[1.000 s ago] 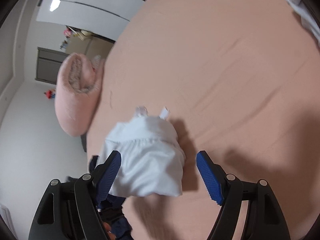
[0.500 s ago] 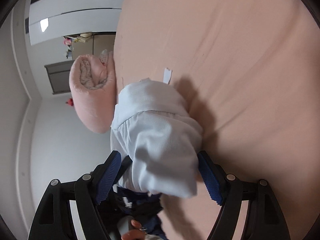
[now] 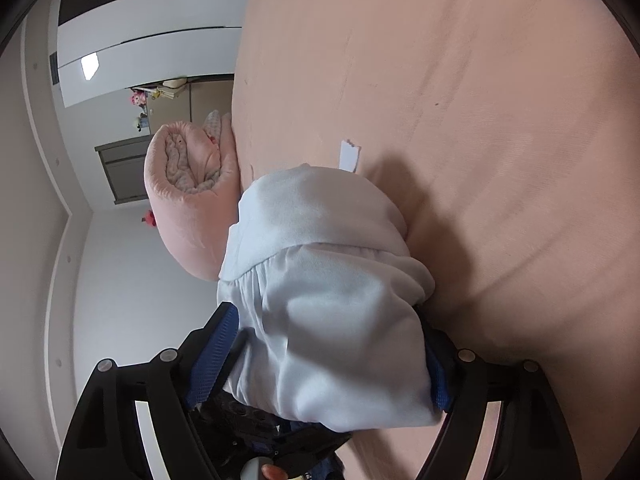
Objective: Fold clothes
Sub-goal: 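Close both tools on the sides of the white shirt bundle, then lift the bundle with both tools and carry it toward the white mat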
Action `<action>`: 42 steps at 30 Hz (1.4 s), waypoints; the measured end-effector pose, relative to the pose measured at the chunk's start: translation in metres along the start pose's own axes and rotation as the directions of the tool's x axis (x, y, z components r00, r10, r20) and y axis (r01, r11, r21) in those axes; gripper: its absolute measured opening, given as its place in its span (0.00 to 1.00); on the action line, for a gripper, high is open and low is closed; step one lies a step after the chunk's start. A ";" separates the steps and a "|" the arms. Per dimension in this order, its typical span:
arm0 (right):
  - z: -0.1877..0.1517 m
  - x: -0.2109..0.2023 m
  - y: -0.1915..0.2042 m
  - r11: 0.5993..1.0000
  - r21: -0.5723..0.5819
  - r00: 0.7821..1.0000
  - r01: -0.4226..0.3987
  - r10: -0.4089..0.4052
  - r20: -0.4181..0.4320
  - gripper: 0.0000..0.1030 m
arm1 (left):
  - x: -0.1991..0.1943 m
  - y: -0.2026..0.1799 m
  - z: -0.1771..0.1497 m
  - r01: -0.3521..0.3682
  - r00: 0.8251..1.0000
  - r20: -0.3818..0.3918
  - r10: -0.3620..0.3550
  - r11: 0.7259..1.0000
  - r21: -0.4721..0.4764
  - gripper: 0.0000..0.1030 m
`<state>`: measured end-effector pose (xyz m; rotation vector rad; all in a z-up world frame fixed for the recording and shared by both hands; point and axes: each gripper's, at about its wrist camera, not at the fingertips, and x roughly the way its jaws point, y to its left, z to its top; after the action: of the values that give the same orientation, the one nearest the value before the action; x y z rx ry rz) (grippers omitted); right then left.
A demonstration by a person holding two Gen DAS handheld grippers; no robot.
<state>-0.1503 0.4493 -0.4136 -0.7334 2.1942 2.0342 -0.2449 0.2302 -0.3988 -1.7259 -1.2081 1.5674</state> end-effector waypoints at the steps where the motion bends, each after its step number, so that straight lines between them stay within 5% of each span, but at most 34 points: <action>1: 0.002 0.003 -0.002 0.999 0.013 1.000 -0.030 0.030 0.001 0.79 | 0.001 0.003 0.001 0.006 1.000 0.003 -0.006 1.000 -0.016 0.93; 7: 0.007 0.005 -0.028 0.953 0.139 0.963 -0.270 0.268 0.033 0.79 | 0.005 0.003 0.001 -0.007 1.000 0.015 0.007 1.000 -0.025 0.94; 13: 0.001 0.001 -0.039 0.923 0.177 0.940 -0.342 0.339 0.051 0.78 | 0.017 -0.011 0.002 -0.055 0.998 0.043 0.054 0.998 0.022 1.00; 22: -0.008 0.009 -0.020 0.984 0.050 0.985 -0.172 0.172 0.001 0.76 | 0.022 -0.010 0.009 0.011 0.999 0.047 -0.011 1.000 -0.009 1.00; 24: -0.010 0.010 -0.019 0.994 0.018 0.994 -0.111 0.111 0.000 0.69 | 0.022 -0.012 0.007 0.010 0.998 0.063 -0.011 1.000 0.007 1.00; 27: -0.013 0.012 -0.020 1.000 -0.023 1.000 -0.011 0.011 0.010 0.41 | 0.019 -0.014 0.003 -0.010 0.996 0.088 0.006 0.999 0.045 1.00; 31: -0.011 0.013 -0.023 0.999 -0.045 1.000 -0.008 0.008 0.007 0.35 | 0.017 -0.020 -0.001 -0.030 0.992 0.125 0.019 0.996 0.086 0.98; 36: -0.009 0.015 -0.020 0.999 -0.043 1.000 0.009 -0.008 0.017 0.35 | 0.016 -0.019 0.002 -0.028 0.991 0.135 0.021 0.998 0.052 0.65; 42: -0.013 0.014 -0.021 0.998 -0.053 0.999 0.020 -0.018 0.031 0.35 | 0.016 -0.014 0.007 -0.020 0.991 0.135 0.015 0.999 0.032 0.58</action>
<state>-0.1513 0.4326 -0.4361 -0.7206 2.1158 2.0884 -0.2568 0.2488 -0.3965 -1.6362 -1.2266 1.7287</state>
